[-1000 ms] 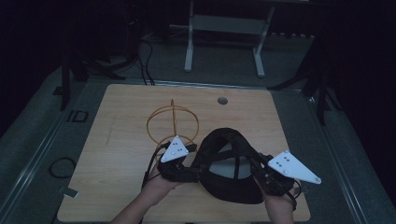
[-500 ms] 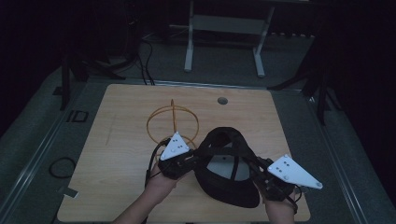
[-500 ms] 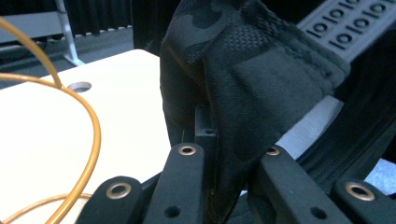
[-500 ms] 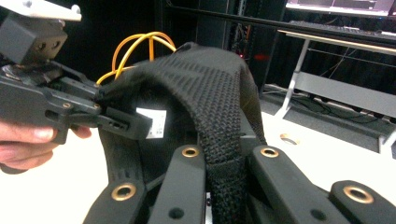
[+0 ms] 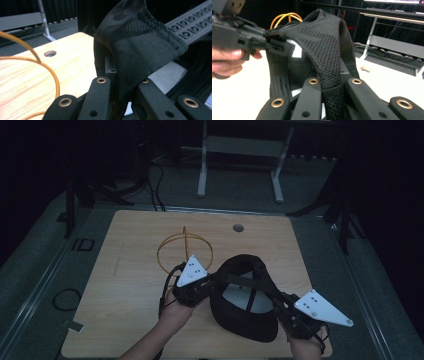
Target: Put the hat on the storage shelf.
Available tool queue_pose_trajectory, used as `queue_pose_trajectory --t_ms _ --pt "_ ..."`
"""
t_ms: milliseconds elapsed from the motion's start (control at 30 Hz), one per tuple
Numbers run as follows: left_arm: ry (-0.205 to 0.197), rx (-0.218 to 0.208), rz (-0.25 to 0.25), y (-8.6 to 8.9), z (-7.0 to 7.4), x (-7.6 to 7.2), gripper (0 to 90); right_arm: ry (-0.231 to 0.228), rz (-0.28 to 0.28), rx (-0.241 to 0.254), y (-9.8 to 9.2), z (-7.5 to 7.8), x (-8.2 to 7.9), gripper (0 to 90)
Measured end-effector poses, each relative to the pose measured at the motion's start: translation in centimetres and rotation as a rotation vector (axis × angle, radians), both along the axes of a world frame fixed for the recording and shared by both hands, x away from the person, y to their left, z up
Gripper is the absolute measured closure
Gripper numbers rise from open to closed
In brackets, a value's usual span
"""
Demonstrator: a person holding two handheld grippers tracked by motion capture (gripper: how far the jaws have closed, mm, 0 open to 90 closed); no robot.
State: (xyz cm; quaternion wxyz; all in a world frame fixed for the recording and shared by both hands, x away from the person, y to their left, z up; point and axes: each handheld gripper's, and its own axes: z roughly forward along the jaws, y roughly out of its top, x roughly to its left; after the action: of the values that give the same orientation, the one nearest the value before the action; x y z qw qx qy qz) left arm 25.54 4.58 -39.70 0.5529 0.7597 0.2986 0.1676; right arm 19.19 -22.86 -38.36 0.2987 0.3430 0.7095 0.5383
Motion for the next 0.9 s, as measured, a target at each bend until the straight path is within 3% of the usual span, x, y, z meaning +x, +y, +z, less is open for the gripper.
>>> queue_pose_trajectory --t_ms 133,167,200,233,433,600,733,833,900 --pt "-0.01 -0.013 -0.008 -0.3 0.8 0.0 88.3 0.007 0.005 -0.005 -0.6 -0.3 -0.5 81.4" --pt "-0.021 -0.012 -0.002 -0.4 1.2 0.0 88.3 0.014 0.015 -0.009 -1.0 -0.5 -0.7 72.4" --pt "-0.021 -0.012 -0.002 -0.4 1.2 0.0 88.3 0.014 0.015 -0.009 -1.0 -0.5 -0.7 72.4" --pt "-0.023 -0.014 -0.002 -0.4 1.3 0.1 88.3 0.04 0.045 -0.007 -1.4 -0.8 -0.8 65.0" --pt "-0.049 -0.025 -0.002 -0.5 1.8 -0.4 88.3 0.091 0.115 -0.02 -2.3 -2.3 -1.2 53.2" --pt "-0.054 -0.011 -0.002 -0.7 1.9 -0.6 88.3 0.111 0.143 -0.043 -2.9 -3.3 -1.9 49.2" --pt "-0.06 -0.033 -0.01 -0.4 2.3 -0.6 88.3 0.128 0.176 -0.065 -3.6 -3.8 -2.7 47.0" --pt "-0.067 -0.044 -0.021 -0.1 2.6 -0.9 88.3 0.131 0.241 -0.091 -5.1 -3.7 -3.3 46.2" --pt "-0.067 -0.05 -0.017 0.0 2.7 -0.9 88.2 0.133 0.245 -0.084 -5.5 -3.6 -3.4 46.2"
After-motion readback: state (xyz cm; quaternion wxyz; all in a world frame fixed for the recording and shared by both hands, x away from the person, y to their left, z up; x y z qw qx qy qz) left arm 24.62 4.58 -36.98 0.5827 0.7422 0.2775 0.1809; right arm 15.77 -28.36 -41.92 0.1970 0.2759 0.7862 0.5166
